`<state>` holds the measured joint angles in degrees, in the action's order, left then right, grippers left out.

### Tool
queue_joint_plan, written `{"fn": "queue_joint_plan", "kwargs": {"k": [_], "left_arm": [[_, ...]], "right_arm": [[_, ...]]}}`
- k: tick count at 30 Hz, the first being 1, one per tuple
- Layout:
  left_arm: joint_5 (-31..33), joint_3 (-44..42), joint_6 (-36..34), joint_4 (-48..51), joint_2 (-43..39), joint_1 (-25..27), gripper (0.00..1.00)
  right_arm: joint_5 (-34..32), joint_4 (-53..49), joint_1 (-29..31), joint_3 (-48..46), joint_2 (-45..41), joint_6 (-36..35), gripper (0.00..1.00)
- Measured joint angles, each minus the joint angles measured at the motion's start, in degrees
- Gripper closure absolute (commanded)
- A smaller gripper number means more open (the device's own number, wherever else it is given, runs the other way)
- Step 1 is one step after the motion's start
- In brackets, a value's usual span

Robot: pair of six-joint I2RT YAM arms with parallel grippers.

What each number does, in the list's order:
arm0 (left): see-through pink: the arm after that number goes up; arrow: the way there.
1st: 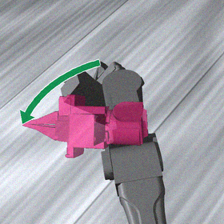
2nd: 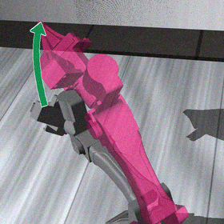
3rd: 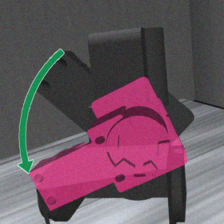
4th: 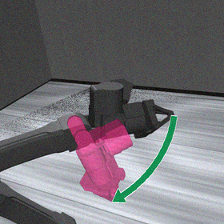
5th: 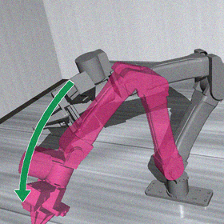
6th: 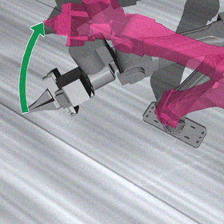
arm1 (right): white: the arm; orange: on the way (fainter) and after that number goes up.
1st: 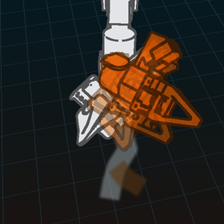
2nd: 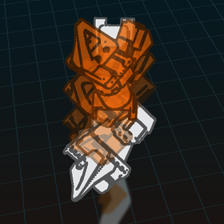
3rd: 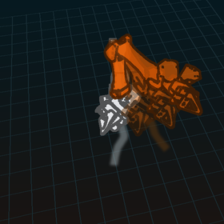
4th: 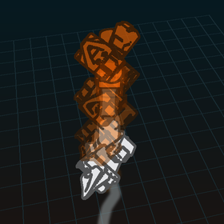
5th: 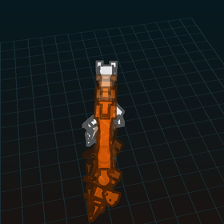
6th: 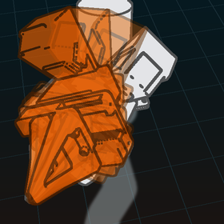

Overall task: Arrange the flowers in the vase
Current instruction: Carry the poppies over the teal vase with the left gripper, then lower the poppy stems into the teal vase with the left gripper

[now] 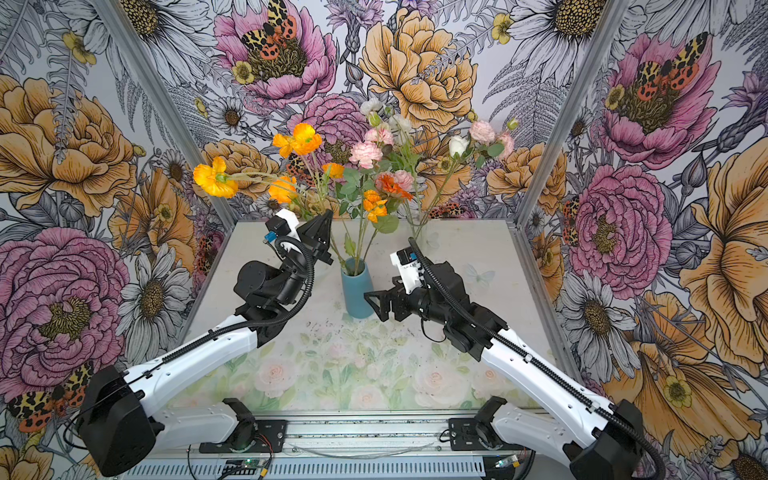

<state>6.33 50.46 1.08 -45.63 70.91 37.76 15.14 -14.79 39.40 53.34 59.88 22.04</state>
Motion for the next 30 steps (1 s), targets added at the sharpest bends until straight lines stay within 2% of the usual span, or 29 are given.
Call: {"fn": "queue_joint_plan", "kwargs": {"k": [8, 19, 30], "left_arm": [[0.3, -5.0, 1.1, -11.3, 2.7, -0.1, 1.0], [0.3, -11.7, -0.9, -24.5, 13.1, 2.9, 1.0], [2.4, -18.9, -4.0, -29.6, 15.3, 4.2, 1.0]], "right_arm": [[0.2, 0.0, 0.0, 0.0, 0.2, 0.3, 0.01], [1.3, 0.0, 0.0, 0.1, 1.6, 0.0, 0.0], [1.7, 0.0, 0.0, 0.1, 2.1, 0.0, 0.0]]}}
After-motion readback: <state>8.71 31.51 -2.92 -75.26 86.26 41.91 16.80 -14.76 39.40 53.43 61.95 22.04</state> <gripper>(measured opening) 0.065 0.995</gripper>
